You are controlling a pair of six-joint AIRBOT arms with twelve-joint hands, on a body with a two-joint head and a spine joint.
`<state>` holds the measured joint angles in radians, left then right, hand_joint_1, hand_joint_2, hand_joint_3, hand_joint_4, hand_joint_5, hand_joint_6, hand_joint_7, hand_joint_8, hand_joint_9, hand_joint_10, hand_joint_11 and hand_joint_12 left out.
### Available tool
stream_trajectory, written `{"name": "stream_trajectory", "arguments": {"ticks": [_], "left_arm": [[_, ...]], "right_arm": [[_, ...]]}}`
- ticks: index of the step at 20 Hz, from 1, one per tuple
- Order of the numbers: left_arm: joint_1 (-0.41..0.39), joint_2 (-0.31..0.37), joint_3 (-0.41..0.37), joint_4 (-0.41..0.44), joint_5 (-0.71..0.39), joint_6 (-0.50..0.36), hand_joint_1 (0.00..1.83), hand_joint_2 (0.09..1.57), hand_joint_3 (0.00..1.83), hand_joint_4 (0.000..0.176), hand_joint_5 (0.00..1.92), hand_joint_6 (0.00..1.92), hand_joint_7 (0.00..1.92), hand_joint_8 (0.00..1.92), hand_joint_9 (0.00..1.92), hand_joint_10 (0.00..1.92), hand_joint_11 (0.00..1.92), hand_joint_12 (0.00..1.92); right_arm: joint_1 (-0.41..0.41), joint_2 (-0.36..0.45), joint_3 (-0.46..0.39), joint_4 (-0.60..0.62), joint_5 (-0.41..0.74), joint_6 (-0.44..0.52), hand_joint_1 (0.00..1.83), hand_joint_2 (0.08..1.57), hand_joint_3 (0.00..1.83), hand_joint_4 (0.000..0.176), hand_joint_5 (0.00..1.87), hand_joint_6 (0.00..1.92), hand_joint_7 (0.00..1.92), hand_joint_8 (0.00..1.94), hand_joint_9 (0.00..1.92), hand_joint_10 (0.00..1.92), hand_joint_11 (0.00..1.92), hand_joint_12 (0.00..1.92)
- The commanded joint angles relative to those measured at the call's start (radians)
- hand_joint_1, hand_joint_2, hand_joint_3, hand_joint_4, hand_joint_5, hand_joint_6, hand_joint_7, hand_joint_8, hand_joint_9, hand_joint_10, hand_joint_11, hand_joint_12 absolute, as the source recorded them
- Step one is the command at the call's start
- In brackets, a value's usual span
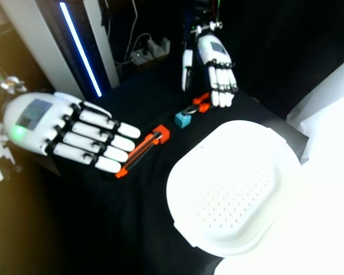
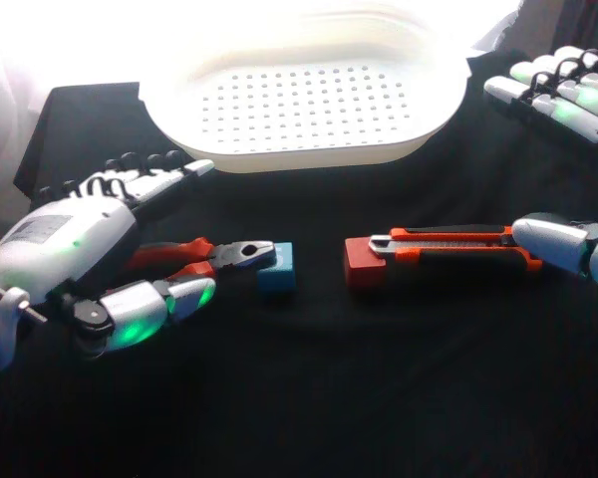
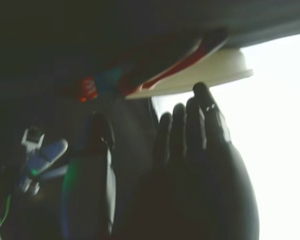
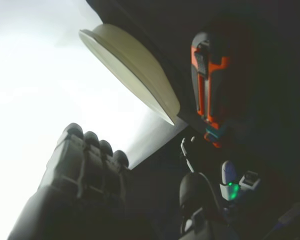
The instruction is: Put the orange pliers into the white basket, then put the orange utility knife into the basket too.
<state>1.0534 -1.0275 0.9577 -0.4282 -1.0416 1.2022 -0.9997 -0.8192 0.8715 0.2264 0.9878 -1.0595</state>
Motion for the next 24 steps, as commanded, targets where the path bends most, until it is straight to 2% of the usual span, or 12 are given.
{"name": "stream_trajectory", "arguments": {"ticks": [1,3,5,6,7,9,13,15,16,18,21,24], "left_arm": [[-0.007,-0.023,0.010,0.008,-0.047,-0.011,0.70,1.26,0.00,0.000,0.22,0.02,0.27,0.02,0.00,0.72,0.00,1.53],[-0.016,-0.039,0.026,-0.001,-0.019,-0.010,0.75,1.27,0.00,0.000,0.29,0.06,0.32,0.04,0.00,0.79,0.00,1.43],[-0.017,-0.047,0.031,-0.003,-0.001,-0.010,0.82,1.27,0.00,0.005,0.19,0.80,0.31,0.60,0.02,1.12,0.00,1.38],[-0.017,-0.048,0.030,-0.004,0.003,-0.010,0.92,1.25,0.00,0.009,0.20,1.08,0.28,0.93,0.10,1.24,0.00,1.53],[-0.017,-0.047,0.029,-0.004,0.004,-0.010,0.87,1.33,0.00,0.043,0.48,1.52,0.25,1.14,0.13,1.33,0.00,1.63],[-0.011,-0.045,0.026,-0.004,0.008,-0.010,1.02,1.21,0.00,0.031,0.17,1.36,0.20,1.29,0.13,1.42,0.00,1.72],[-0.009,-0.057,0.039,-0.016,0.041,-0.007,1.04,1.18,0.00,0.032,0.20,1.22,0.17,1.29,0.08,1.52,0.00,1.80],[-0.008,-0.056,0.029,-0.015,0.025,-0.007,1.03,1.19,0.00,0.021,0.19,1.06,0.17,1.07,0.05,1.31,0.00,1.63],[-0.008,-0.055,0.027,-0.014,0.020,-0.007,0.98,1.20,0.00,0.032,0.19,0.84,0.19,0.69,0.02,0.90,0.00,1.29],[-0.005,-0.049,0.022,-0.012,0.006,-0.007,0.93,1.22,0.00,0.060,0.25,0.47,0.28,0.24,0.06,0.64,0.00,1.13],[-0.005,-0.044,0.015,-0.003,-0.006,-0.006,0.96,1.18,0.00,0.048,0.30,0.15,0.30,0.05,0.06,0.61,0.00,1.27],[-0.005,-0.046,0.015,-0.003,0.002,-0.002,0.96,1.16,0.00,0.050,0.27,0.02,0.25,0.00,0.06,0.39,0.00,1.11]], "right_arm": [[0.010,0.001,0.002,-0.005,0.121,-0.001,0.35,1.29,0.00,0.028,0.00,0.00,0.00,0.00,0.00,0.00,0.00,0.00],[0.010,0.001,0.002,-0.005,0.121,-0.001,0.32,1.29,0.00,0.035,0.00,0.00,0.00,0.00,0.00,0.00,0.00,0.00],[0.010,0.001,0.002,-0.005,0.121,-0.001,0.34,1.29,0.00,0.029,0.00,0.00,0.00,0.00,0.00,0.00,0.00,0.00],[0.010,0.001,0.002,-0.005,0.121,-0.001,0.34,1.29,0.00,0.016,0.00,0.00,0.00,0.00,0.00,0.00,0.00,0.00],[0.010,0.001,0.002,-0.004,0.121,-0.001,0.32,1.30,0.00,0.014,0.00,0.00,0.00,0.00,0.00,0.00,0.00,0.00],[0.010,0.001,0.003,-0.004,0.122,-0.001,0.33,1.31,0.01,0.014,0.00,0.00,0.00,0.00,0.00,0.00,0.00,0.00],[0.010,0.001,0.004,-0.004,0.122,0.000,0.33,1.32,0.01,0.022,0.00,0.00,0.00,0.00,0.00,0.00,0.00,0.00],[0.010,0.001,0.004,-0.004,0.122,0.000,0.35,1.32,0.01,0.024,0.00,0.00,0.00,0.00,0.00,0.00,0.00,0.00],[0.010,0.001,0.004,-0.003,0.122,0.000,0.35,1.32,0.00,0.019,0.00,0.00,0.00,0.00,0.00,0.00,0.00,0.00],[0.010,0.001,0.003,-0.003,0.122,0.000,0.35,1.32,0.00,0.021,0.00,0.00,0.00,0.00,0.00,0.00,0.00,0.00],[0.010,0.001,0.003,-0.003,0.122,0.000,0.35,1.32,0.00,0.014,0.00,0.00,0.00,0.00,0.00,0.00,0.00,0.00],[0.010,0.001,0.003,-0.003,0.122,0.000,0.38,1.32,0.00,0.009,0.00,0.00,0.00,0.00,0.00,0.00,0.00,0.00]]}}
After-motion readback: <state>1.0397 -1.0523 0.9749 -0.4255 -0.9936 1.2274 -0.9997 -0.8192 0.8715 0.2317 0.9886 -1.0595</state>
